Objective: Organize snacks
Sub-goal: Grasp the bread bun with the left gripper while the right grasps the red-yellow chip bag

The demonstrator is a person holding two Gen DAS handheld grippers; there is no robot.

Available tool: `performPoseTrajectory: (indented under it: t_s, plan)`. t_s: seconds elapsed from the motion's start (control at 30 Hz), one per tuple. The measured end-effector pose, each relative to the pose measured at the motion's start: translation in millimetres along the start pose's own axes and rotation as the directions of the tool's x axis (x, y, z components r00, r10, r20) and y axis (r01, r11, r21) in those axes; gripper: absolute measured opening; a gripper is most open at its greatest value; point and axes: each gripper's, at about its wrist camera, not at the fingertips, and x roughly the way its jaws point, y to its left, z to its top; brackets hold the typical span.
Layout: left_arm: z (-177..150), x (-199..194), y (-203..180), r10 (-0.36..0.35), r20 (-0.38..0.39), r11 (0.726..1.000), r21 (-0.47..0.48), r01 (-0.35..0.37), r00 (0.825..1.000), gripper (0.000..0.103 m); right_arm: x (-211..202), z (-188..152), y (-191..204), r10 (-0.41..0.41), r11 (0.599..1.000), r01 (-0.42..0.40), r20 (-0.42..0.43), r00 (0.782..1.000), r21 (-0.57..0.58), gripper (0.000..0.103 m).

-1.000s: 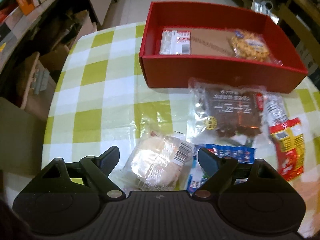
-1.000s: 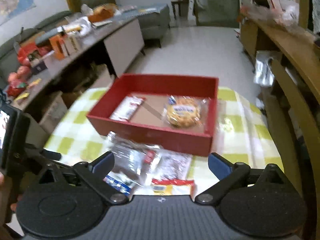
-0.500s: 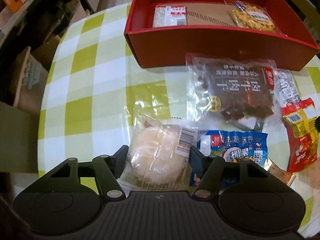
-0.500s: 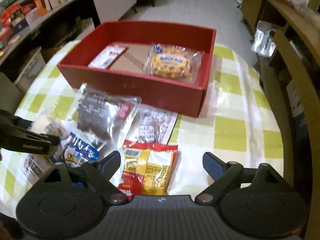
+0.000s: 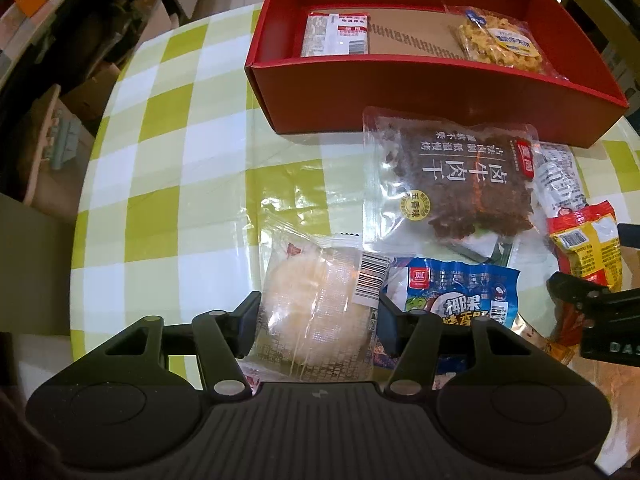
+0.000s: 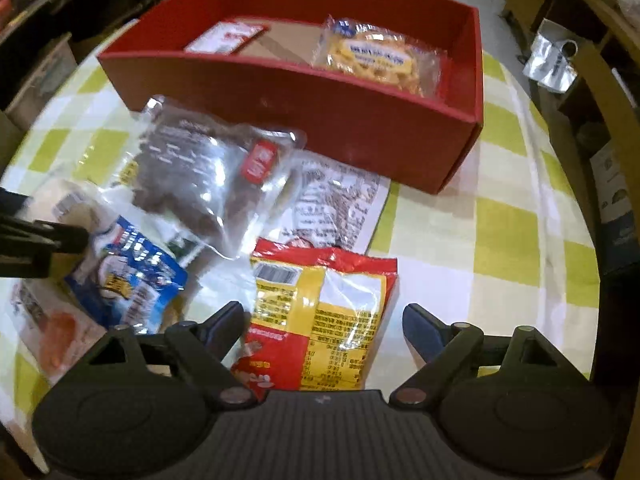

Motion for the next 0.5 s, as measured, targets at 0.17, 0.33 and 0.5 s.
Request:
performPoseTrajectory:
  t_s: [0.17,0.33,0.5]
  plan:
    - [0,1,-1,0.005,0.0,1.0,0.004,-0.005,1.0,0.065,4,3,2,0.002,1.0,-0.002,-0.023,1.0,0.009,0.103]
    - [-4,8,1,0.012,-0.015,1.0,0.005,-0.012,1.0,0.068,8,3,2,0.007,1.0,-0.007,-0.03,1.0,0.018,0.103]
    - [-4,14,3,0.022,-0.024,1.0,0.003,-0.022,0.999,0.075,9,3,3,0.009,1.0,-0.009,-0.034,0.999,-0.013,0.103]
